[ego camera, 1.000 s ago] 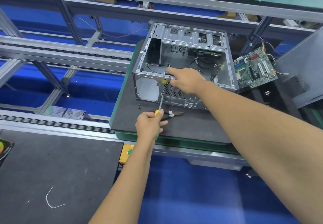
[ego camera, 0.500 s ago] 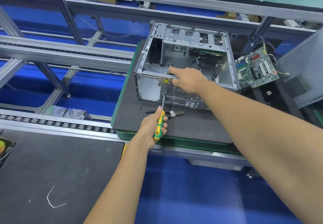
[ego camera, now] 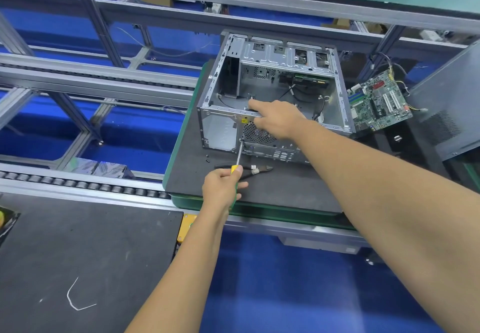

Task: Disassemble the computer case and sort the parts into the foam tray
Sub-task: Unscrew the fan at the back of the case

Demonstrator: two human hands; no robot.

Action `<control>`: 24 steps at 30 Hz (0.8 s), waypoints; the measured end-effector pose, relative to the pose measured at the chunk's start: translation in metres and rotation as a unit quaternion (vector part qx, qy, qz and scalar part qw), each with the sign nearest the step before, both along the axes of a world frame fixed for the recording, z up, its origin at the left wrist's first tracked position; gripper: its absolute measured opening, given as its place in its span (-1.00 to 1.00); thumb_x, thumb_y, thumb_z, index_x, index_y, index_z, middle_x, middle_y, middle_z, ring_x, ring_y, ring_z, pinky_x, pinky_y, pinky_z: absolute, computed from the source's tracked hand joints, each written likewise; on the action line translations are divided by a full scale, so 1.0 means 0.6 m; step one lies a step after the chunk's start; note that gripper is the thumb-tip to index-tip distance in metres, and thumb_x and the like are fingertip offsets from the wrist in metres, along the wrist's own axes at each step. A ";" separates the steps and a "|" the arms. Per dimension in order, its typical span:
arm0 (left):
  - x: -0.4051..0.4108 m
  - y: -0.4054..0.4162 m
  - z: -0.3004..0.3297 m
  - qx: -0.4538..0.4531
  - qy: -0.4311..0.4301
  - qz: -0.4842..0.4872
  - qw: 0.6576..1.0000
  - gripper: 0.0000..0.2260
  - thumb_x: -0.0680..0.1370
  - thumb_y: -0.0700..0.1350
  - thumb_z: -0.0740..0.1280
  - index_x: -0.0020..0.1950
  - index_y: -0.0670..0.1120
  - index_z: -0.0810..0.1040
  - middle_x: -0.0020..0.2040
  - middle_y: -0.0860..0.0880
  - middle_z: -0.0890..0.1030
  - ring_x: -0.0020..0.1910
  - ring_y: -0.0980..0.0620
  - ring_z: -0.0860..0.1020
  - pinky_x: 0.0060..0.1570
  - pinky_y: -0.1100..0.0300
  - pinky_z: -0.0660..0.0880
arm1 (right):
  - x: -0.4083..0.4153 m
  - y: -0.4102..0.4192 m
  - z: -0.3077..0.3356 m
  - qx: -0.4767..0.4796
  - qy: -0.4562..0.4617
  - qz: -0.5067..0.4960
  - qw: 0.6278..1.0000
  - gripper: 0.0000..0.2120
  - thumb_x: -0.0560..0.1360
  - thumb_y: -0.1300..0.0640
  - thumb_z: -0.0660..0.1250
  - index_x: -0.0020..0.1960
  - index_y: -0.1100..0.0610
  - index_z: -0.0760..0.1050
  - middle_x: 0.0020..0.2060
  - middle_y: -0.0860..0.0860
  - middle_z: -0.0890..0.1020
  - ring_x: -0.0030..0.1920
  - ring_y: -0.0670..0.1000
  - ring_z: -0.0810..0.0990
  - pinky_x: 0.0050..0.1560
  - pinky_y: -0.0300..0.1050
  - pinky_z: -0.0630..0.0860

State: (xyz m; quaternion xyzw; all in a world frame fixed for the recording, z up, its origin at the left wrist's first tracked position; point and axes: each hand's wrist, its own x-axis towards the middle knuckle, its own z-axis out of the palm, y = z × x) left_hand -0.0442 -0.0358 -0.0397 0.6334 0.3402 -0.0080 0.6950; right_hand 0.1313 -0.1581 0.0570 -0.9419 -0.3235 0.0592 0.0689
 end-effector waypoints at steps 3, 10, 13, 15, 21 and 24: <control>0.000 -0.002 0.008 -0.137 -0.007 -0.007 0.990 -0.76 0.65 0.03 0.37 0.02 -0.15 0.61 -0.06 -0.09 0.67 -0.16 0.05 0.74 -0.23 0.11 0.67 | 0.001 0.001 0.000 -0.001 0.002 0.002 1.000 -0.88 0.52 0.00 0.16 0.02 -0.08 0.23 -0.35 0.03 0.48 -0.33 0.02 0.41 -0.36 -0.03 0.22; -0.009 0.003 0.003 -0.403 -0.016 -0.012 0.915 -0.65 0.66 0.10 0.27 0.13 -0.17 0.61 -0.25 0.02 0.53 -0.42 0.18 0.46 -0.51 0.38 0.39 | 0.000 0.000 0.004 0.003 0.008 0.006 1.000 -0.86 0.51 -0.02 0.15 0.01 -0.13 0.20 -0.36 0.02 0.48 -0.33 0.00 0.42 -0.36 -0.05 0.22; 0.000 0.002 0.005 -0.333 -0.033 -0.022 0.942 -0.69 0.59 0.09 0.42 0.10 -0.14 0.52 -0.22 -0.02 0.58 -0.39 0.13 0.49 -0.53 0.34 0.37 | 0.001 0.001 0.002 0.001 0.005 0.006 1.000 -0.86 0.52 -0.01 0.16 0.05 -0.09 0.25 -0.36 0.01 0.48 -0.32 0.05 0.42 -0.33 -0.01 0.25; 0.005 -0.002 0.011 -0.233 -0.034 -0.035 0.971 -0.59 0.49 0.02 0.56 0.13 -0.11 0.43 -0.20 -0.05 0.63 -0.36 0.12 0.54 -0.52 0.31 0.39 | 0.001 0.002 0.001 0.001 0.003 0.005 1.000 -0.85 0.53 -0.01 0.17 0.08 -0.07 0.27 -0.36 -0.01 0.47 -0.30 0.10 0.43 -0.30 0.01 0.26; 0.009 -0.005 0.011 0.010 -0.008 0.028 1.000 -0.64 0.47 -0.04 0.58 0.09 -0.06 0.46 -0.17 -0.02 0.73 -0.25 0.06 0.69 -0.25 0.01 0.65 | -0.001 0.002 0.002 0.004 0.000 0.004 1.000 -0.82 0.52 0.01 0.18 0.12 -0.03 0.31 -0.35 0.02 0.49 -0.25 0.18 0.48 -0.32 -0.01 0.24; -0.003 -0.016 0.007 0.235 0.065 0.015 0.970 -0.68 0.47 0.23 0.48 0.06 0.11 0.48 -0.36 0.17 0.67 -0.07 0.14 0.66 -0.11 0.06 0.49 | -0.002 0.002 0.002 0.006 -0.001 0.004 1.000 -0.83 0.52 0.01 0.17 0.11 -0.05 0.30 -0.35 0.03 0.48 -0.27 0.16 0.45 -0.34 -0.02 0.23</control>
